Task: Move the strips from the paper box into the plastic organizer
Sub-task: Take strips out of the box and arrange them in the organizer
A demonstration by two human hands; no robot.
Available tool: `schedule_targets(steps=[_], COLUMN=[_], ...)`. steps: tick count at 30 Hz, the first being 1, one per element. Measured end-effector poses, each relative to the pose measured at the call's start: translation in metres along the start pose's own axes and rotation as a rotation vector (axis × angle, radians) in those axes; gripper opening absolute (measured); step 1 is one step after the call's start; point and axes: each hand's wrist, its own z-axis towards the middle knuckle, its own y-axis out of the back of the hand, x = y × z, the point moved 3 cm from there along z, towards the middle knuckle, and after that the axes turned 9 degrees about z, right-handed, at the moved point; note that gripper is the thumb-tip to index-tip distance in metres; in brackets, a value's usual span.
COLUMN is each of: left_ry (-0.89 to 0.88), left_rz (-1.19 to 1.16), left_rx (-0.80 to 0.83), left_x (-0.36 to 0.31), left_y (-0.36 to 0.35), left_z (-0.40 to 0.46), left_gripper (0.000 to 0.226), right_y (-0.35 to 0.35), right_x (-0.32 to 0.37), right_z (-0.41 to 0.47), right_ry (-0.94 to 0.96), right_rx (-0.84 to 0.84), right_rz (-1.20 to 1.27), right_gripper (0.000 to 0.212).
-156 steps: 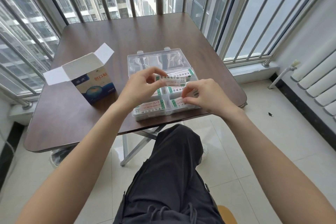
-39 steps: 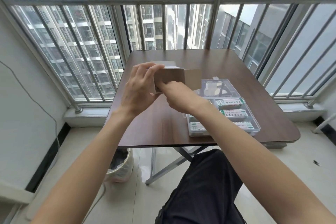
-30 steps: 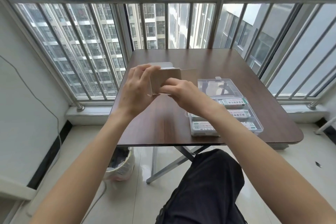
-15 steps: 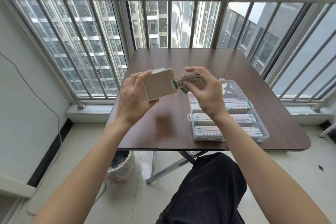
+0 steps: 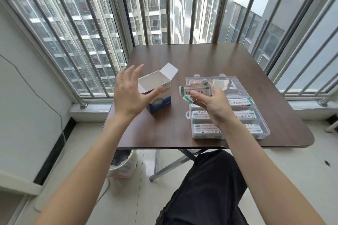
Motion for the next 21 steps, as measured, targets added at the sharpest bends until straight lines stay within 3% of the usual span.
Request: schedule_targets(steps=[2, 3, 7, 10, 15, 18, 21], left_ry=[-0.117, -0.118, 0.165, 0.273, 0.329, 0.399, 0.392], left_rz=[-0.161, -0.305, -0.819, -0.998, -1.076, -1.143, -1.138], left_rx=[-0.104, -0.039, 0.517, 0.694, 0.788, 0.759, 0.705], left_x=[-0.026, -0.038, -0.088, -0.113, -0.147, -0.157, -0.162], left_y=[0.012, 0.011, -0.012, -0.025, -0.044, -0.053, -0.056], left_z=[-0.007, -0.011, -0.026, -0.03, -0.033, -0.033, -0.029], left_gripper=[0.058, 0.05, 0.04, 0.022, 0.013, 0.015, 0.014], right_y=[0.003, 0.002, 0.01, 0.028, 0.057, 0.072, 0.087], right_x=[-0.001, -0.002, 0.004, 0.01, 0.021, 0.026, 0.031], right_z=[-0.003, -0.004, -0.014, -0.021, -0.031, -0.036, -0.039], right_ry=[-0.006, 0.0, 0.073, 0.159, 0.151, 0.109, 0.113], right_rx=[0.016, 0.022, 0.014, -0.049, -0.075, -0.082, -0.131], right_rz=[0.011, 0.01, -0.029, -0.163, -0.158, -0.136, -0.134], right_gripper=[0.026, 0.029, 0.041, 0.044, 0.04, 0.038, 0.019])
